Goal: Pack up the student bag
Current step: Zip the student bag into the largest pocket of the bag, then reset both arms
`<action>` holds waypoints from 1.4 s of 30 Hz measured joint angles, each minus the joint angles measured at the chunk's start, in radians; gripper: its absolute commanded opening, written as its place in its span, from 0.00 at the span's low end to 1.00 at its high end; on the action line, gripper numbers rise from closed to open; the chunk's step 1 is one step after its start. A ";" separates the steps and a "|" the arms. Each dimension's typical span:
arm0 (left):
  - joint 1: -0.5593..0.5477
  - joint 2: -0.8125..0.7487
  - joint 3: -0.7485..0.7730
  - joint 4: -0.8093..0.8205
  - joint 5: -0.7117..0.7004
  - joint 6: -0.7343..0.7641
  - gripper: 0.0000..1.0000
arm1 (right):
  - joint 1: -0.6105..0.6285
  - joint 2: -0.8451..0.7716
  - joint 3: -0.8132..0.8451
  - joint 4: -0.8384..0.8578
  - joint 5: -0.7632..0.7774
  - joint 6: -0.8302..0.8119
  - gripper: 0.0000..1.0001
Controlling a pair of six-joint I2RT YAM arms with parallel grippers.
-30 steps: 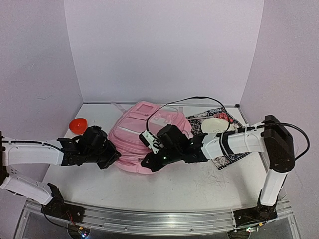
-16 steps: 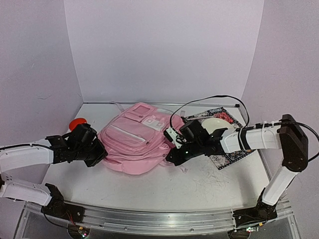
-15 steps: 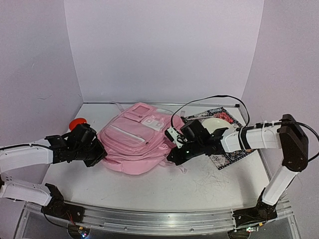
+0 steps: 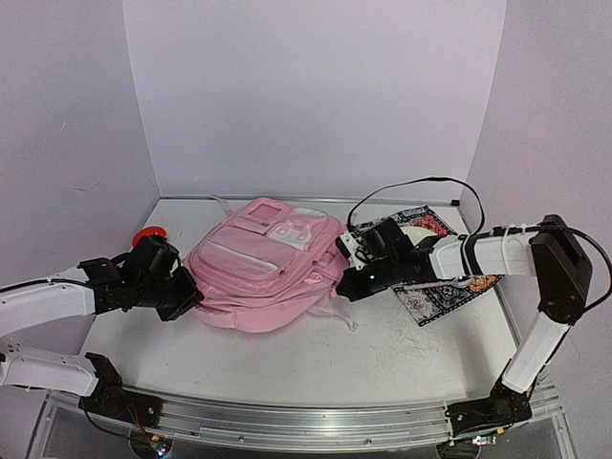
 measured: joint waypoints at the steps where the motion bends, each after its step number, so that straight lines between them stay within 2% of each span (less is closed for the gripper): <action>1: 0.000 0.000 0.000 0.000 0.009 0.000 0.00 | -0.003 0.006 0.007 -0.004 -0.003 0.006 0.00; 8: 0.011 0.035 -0.013 0.046 0.092 0.032 0.12 | -0.032 0.046 0.056 -0.028 -0.026 0.014 0.02; 16: 0.019 0.136 -0.015 0.125 0.167 0.078 0.36 | -0.062 0.046 0.069 -0.034 0.014 0.018 0.41; 22: 0.042 0.186 0.006 0.160 0.208 0.109 0.66 | -0.076 -0.021 0.068 -0.041 0.084 0.018 0.59; 26: 0.139 0.186 0.035 0.162 0.249 0.164 0.84 | -0.090 -0.124 0.066 -0.053 0.152 0.024 0.72; 30: 0.281 0.186 0.116 0.112 0.261 0.262 0.98 | -0.123 -0.226 0.066 -0.091 0.253 0.034 0.80; 36: 0.459 0.178 0.260 0.056 0.265 0.409 1.00 | -0.200 -0.366 0.066 -0.183 0.395 0.037 0.91; 40: 0.511 0.156 0.345 -0.006 0.247 0.512 1.00 | -0.228 -0.494 0.066 -0.242 0.481 0.031 0.98; 42: 0.515 0.135 0.385 -0.038 0.222 0.561 1.00 | -0.231 -0.564 0.066 -0.260 0.516 0.024 0.98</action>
